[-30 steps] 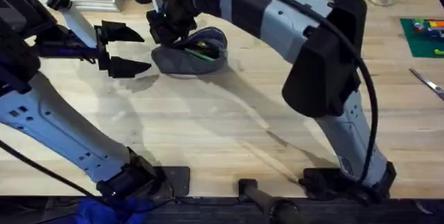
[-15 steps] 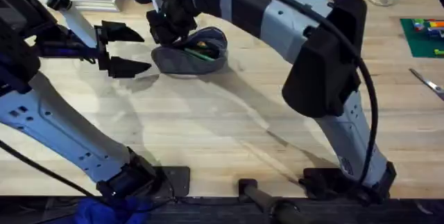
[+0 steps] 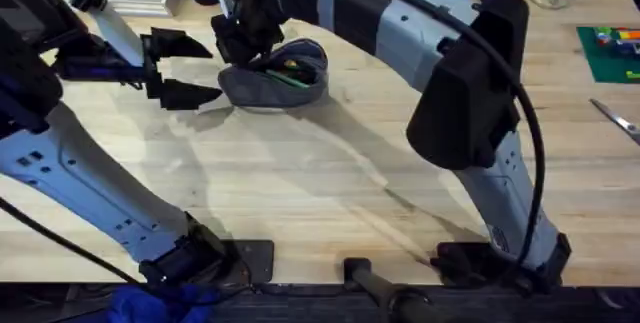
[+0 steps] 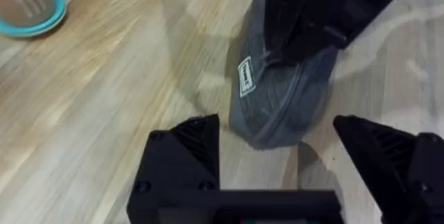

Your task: Unzip the bag, pick up the pens from the table one at a time and place them inside, then zip the bag closed.

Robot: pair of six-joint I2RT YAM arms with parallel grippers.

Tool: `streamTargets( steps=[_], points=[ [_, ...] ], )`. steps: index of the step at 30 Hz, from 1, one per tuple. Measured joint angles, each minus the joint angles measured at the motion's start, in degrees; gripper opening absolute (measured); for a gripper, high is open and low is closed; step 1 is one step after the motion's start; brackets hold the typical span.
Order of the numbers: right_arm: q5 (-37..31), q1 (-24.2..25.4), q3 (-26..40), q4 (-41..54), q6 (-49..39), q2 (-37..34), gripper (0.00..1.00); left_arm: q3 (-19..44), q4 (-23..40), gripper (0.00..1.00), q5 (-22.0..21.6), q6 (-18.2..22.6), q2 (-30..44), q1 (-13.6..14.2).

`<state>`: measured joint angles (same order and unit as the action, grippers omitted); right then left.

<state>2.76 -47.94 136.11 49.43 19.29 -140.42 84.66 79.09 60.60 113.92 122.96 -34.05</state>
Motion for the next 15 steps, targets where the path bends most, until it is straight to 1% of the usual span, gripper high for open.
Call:
streamTargets(
  steps=[6, 9, 12, 15],
  points=[
    [0.0, 0.0, 0.0, 0.0, 0.0, 0.0, 0.031, 0.0, -0.5, 0.994, -0.3, 0.0, 0.0, 4.1],
    [0.0, 0.0, 0.0, 0.0, 0.0, 0.0, 0.031, 0.0, -0.5, 0.994, -0.4, 0.0, 0.0, 5.7],
    [0.0, 0.0, 0.0, 0.0, 0.0, 0.0, 0.031, 0.0, -0.5, 0.993, -0.4, 0.0, 0.0, 6.4],
    [0.0, 0.0, 0.0, 0.0, 0.0, 0.0, 0.031, 0.0, -0.5, 0.993, -0.4, 0.0, 0.0, 6.4]
  ],
)
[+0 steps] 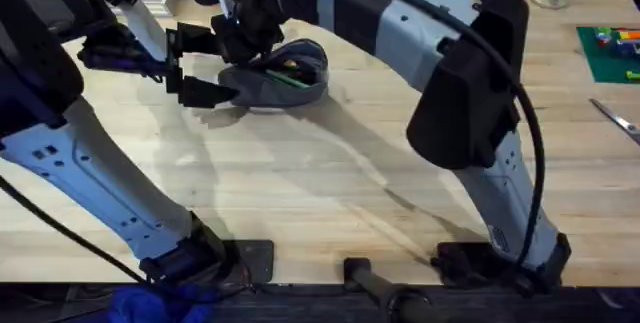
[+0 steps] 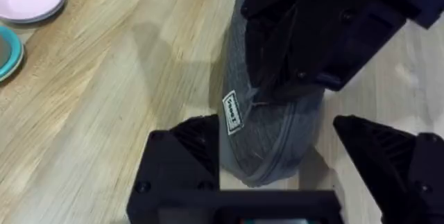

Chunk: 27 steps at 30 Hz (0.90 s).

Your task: Unzip the bag, pick up the pens from the table one at a time and place them inside, then zip the bag closed.

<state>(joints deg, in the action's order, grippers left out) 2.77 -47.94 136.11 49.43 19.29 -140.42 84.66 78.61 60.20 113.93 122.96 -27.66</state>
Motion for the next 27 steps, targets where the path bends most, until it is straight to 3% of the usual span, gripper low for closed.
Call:
streamTargets(
  steps=[8, 9, 11, 14, 18, 20, 27],
  points=[
    [0.0, 0.0, 0.0, 0.0, 0.0, 0.0, 0.03, 0.0, 0.0, 0.992, 0.0, 0.0, 0.0, 0.0],
    [0.0, 0.0, 0.0, 0.0, 0.0, 0.0, 0.03, 0.0, 0.0, 0.934, 0.0, -0.2, 0.0, 0.0],
    [0.0, 0.0, 0.0, 0.0, 0.0, 0.0, 0.03, 0.0, 0.0, 0.702, 0.0, -0.3, 0.0, 0.0],
    [0.0, 0.0, 0.0, 0.0, 0.0, 0.0, 0.03, 0.0, 0.0, 0.488, -0.1, -0.3, 0.0, 0.0],
    [0.1, 0.0, 0.0, 0.2, 0.0, 0.0, 0.029, 0.0, -0.2, 0.099, 0.1, -0.4, 0.0, 0.0],
    [0.1, -0.1, 0.0, 0.3, 0.0, 0.0, 0.029, 0.0, -0.2, 0.048, 0.1, -0.3, 0.0, 0.0],
    [0.1, -0.1, 0.0, 0.3, 0.0, 0.0, 0.029, 0.0, -0.2, 0.044, 0.1, -0.3, 0.0, 0.0]
  ],
)
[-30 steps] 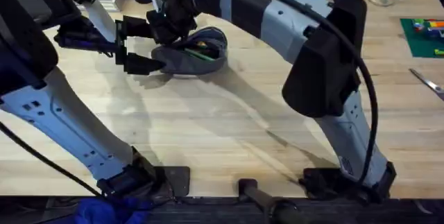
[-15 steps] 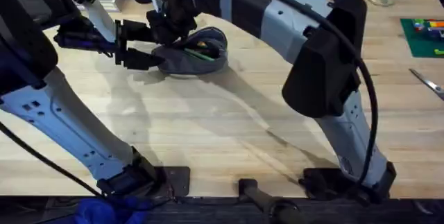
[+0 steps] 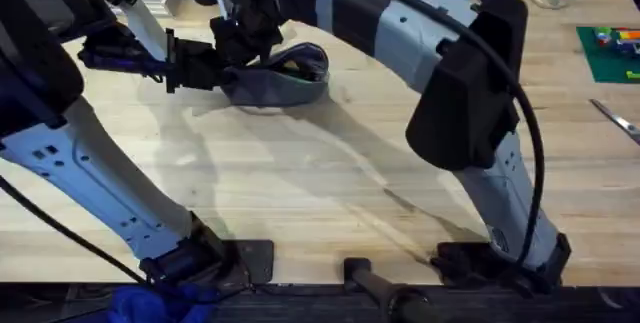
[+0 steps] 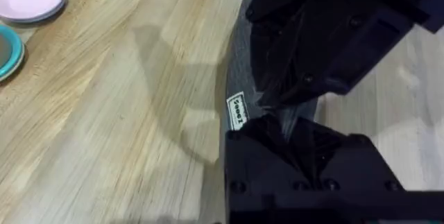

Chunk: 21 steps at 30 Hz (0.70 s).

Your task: Unzip the bag, pick up the pens from the table one at a time and place them inside, then zip the bag closed.

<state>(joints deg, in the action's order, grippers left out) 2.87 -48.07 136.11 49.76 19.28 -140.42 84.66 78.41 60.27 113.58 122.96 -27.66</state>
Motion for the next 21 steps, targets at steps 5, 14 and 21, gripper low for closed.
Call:
streamTargets(
  steps=[5, 14, 21],
  points=[
    [-0.1, 0.0, 0.7, 0.8, 0.0, 0.0, 0.029, 0.0, 0.0, 0.043, 0.0, 0.0, 0.0, 0.0],
    [-0.6, -0.2, 4.4, 5.4, 0.0, 0.0, 0.029, 0.0, 0.2, 0.043, 0.2, 0.0, 0.0, 0.0],
    [-1.6, -0.1, 5.3, 6.3, 0.0, 0.0, 0.029, 0.0, 0.2, 0.043, 0.1, 0.0, 0.0, 0.0]
  ],
)
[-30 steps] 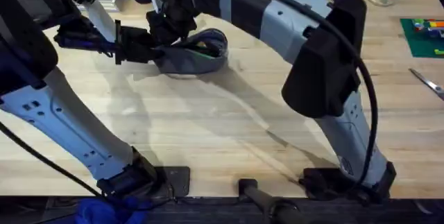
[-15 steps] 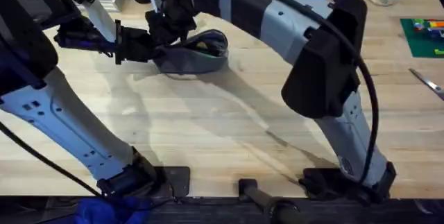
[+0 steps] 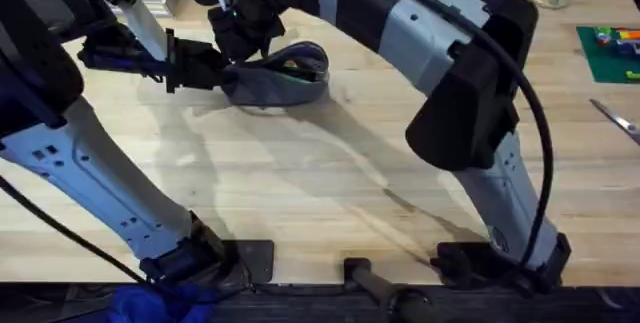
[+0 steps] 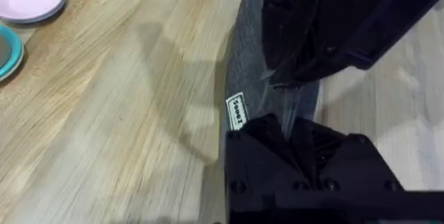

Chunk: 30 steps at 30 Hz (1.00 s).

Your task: Unzip the bag, pick up the pens from the table one at a time and place them inside, then zip the bag closed.

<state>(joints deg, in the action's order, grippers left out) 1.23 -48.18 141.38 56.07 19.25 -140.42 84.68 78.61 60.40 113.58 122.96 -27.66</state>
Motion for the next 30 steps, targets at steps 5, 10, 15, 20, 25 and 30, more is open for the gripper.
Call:
streamTargets(
  steps=[5, 10, 15, 20, 25, 30],
  points=[
    [0.0, 0.4, 0.0, 1.1, 0.0, 0.0, 0.029, 0.0, 0.0, 0.043, 0.0, 0.0, 0.0, 0.0],
    [0.0, 1.2, 0.0, 2.2, -0.5, 0.0, 0.029, 0.0, 0.0, 0.043, 0.0, 0.0, 0.0, 0.0],
    [0.1, 2.0, 0.2, 2.4, -1.5, 0.0, 0.029, 0.0, 0.0, 0.041, 0.0, 0.0, 0.0, 0.0],
    [0.1, 2.4, 0.2, 2.5, -2.0, 0.0, 0.029, 0.0, 0.0, 0.041, 0.0, 0.0, 0.0, 0.0],
    [0.0, 2.7, 0.5, 3.1, -3.0, 0.0, 0.029, 0.0, 0.0, 0.041, 0.0, 0.0, 0.0, 0.0],
    [0.0, 2.7, 2.6, 4.5, -4.2, 0.0, 0.029, 0.0, -0.1, 0.041, 0.0, 0.0, 0.0, 0.0]
  ],
)
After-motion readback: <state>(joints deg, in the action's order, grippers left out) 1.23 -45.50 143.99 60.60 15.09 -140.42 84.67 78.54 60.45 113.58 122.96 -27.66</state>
